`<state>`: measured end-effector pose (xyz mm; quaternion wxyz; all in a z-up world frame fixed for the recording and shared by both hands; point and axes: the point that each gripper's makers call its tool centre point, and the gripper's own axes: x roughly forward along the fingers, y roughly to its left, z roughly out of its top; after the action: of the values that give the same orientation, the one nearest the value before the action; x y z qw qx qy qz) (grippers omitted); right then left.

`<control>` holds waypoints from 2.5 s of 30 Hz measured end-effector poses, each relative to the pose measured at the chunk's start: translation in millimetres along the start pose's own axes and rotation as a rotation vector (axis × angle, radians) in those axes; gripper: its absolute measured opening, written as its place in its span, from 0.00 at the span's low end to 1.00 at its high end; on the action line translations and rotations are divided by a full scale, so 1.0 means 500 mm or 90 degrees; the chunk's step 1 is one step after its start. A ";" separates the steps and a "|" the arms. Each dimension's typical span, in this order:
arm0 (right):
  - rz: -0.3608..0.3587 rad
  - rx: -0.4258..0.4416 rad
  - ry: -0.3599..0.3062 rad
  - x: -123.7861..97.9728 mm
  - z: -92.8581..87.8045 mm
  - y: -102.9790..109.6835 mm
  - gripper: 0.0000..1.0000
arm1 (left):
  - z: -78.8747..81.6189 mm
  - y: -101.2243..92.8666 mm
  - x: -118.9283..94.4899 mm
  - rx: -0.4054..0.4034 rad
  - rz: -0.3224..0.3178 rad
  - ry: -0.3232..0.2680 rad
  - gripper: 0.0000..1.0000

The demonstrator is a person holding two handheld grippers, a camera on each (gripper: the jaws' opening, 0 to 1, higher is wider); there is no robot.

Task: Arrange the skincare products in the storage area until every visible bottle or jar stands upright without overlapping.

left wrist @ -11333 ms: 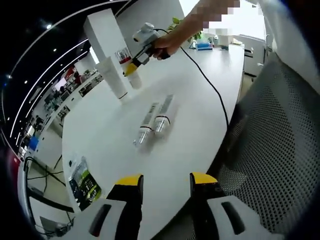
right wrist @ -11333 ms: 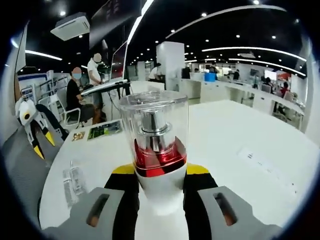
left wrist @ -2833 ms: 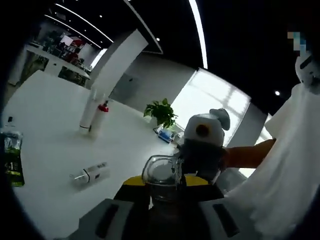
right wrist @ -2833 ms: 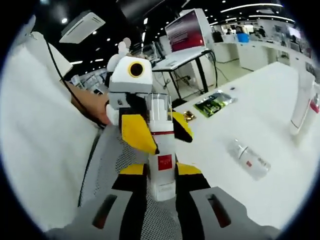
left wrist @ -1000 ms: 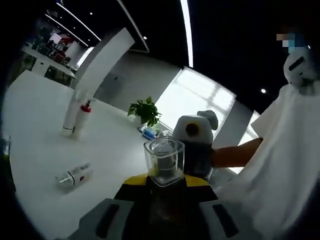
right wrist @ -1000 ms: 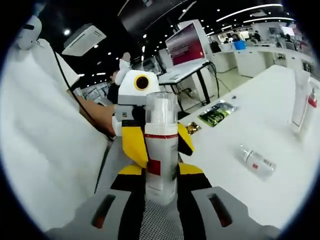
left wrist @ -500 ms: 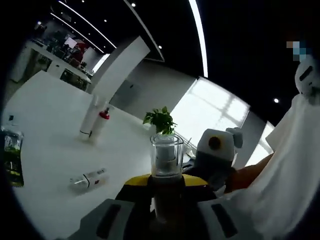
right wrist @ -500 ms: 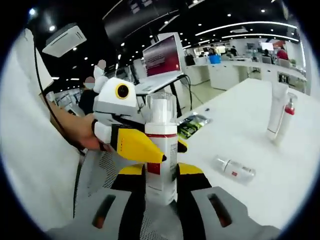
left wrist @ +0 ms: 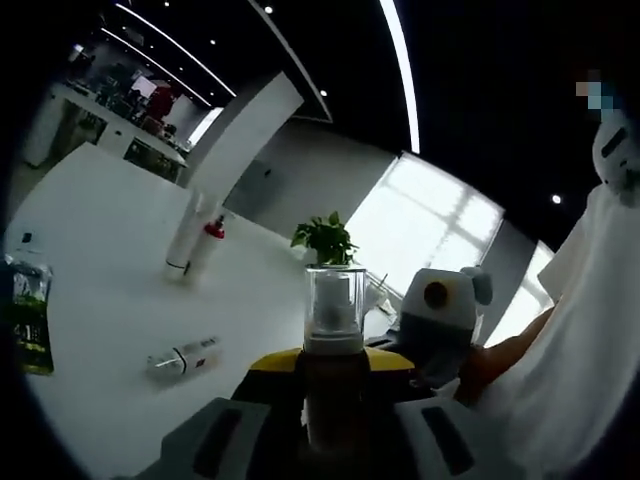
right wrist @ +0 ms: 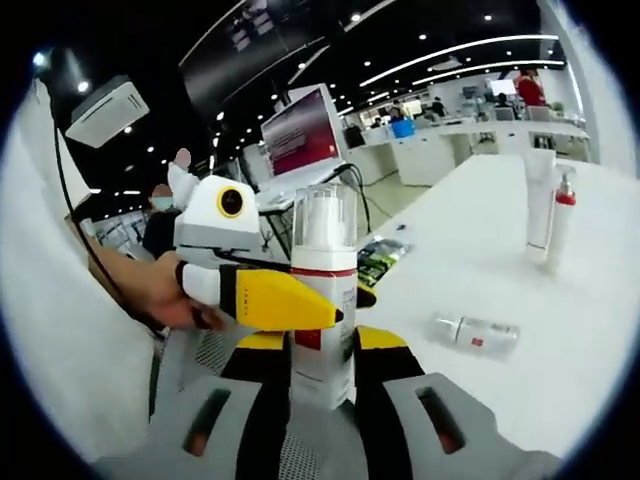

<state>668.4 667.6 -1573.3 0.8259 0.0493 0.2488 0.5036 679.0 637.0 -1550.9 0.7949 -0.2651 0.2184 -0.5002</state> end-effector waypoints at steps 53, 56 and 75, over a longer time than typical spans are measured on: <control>0.150 -0.022 0.037 -0.060 0.055 0.015 0.19 | -0.069 -0.031 0.018 0.147 -0.038 0.111 0.21; 0.147 -0.032 0.035 -0.059 0.056 0.014 0.19 | -0.067 -0.029 0.019 0.121 -0.035 0.110 0.22; 0.155 -0.051 0.001 -0.051 0.095 0.012 0.18 | -0.069 0.010 -0.004 0.139 0.051 0.175 0.29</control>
<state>675.8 656.9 -1520.8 0.7597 0.0457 0.2216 0.6097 660.6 633.6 -1580.3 0.8007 -0.0973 0.2801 -0.5206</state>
